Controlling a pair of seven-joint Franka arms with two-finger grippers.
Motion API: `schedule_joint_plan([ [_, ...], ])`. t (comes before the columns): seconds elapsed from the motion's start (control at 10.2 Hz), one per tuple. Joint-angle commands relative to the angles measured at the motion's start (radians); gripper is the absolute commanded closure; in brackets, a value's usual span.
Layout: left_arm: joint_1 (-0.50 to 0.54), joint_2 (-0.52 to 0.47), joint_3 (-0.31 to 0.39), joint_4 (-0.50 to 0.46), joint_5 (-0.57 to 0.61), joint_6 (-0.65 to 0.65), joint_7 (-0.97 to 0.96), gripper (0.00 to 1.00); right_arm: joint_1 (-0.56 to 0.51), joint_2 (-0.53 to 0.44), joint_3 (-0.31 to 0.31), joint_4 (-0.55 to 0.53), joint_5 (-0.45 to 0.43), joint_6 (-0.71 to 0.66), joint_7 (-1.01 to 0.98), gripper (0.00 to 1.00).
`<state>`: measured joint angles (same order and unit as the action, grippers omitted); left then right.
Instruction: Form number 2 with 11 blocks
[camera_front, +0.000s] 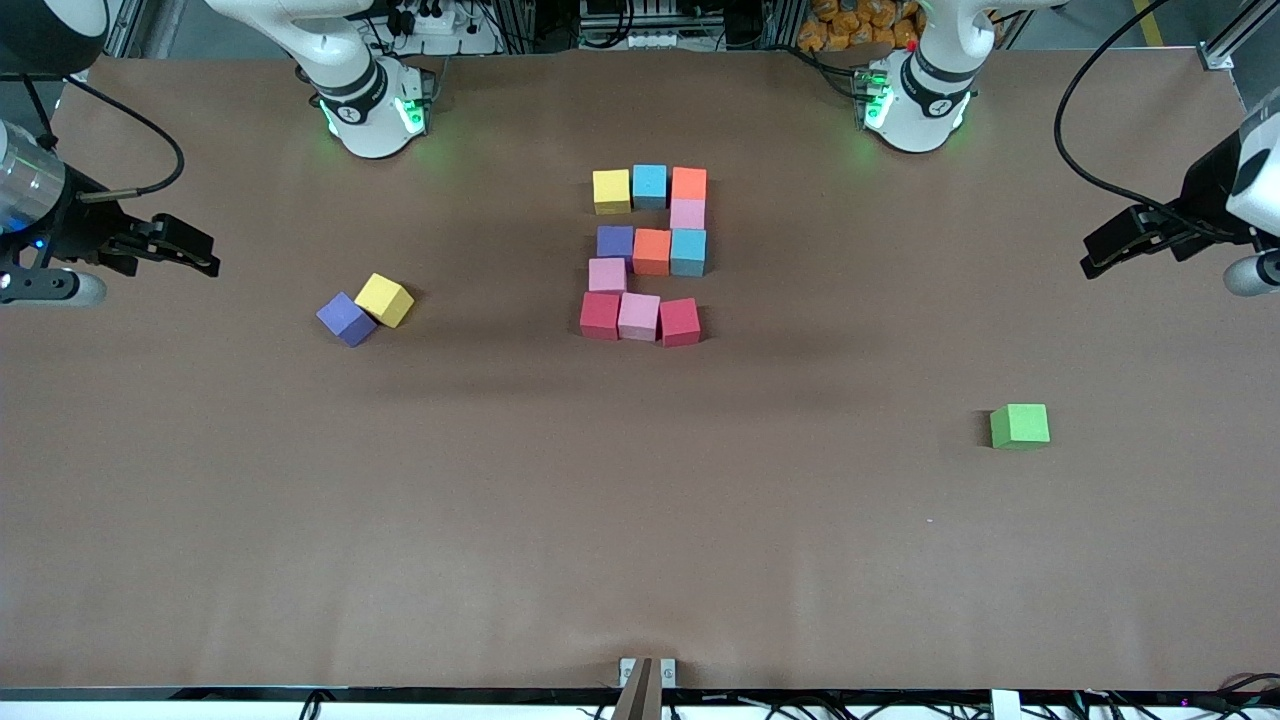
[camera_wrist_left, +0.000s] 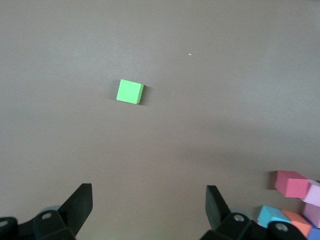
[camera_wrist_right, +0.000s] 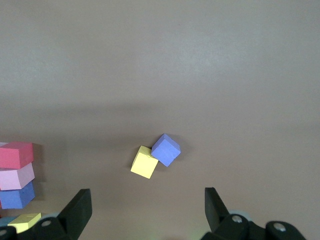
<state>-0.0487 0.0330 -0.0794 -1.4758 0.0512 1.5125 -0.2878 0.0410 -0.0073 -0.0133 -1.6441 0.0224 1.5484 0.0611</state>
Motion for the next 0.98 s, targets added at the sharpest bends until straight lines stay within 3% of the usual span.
schedule_joint_plan([
  [0.0,0.0,-0.028,-0.022,-0.05,0.03,0.046,0.022,0.0,-0.01,0.012,0.007,0.02,-0.006,-0.008,0.006,0.0],
  [0.88,0.006,-0.055,-0.007,-0.061,-0.047,0.052,0.172,0.0,-0.006,0.013,0.006,0.02,-0.007,-0.014,0.013,0.0],
])
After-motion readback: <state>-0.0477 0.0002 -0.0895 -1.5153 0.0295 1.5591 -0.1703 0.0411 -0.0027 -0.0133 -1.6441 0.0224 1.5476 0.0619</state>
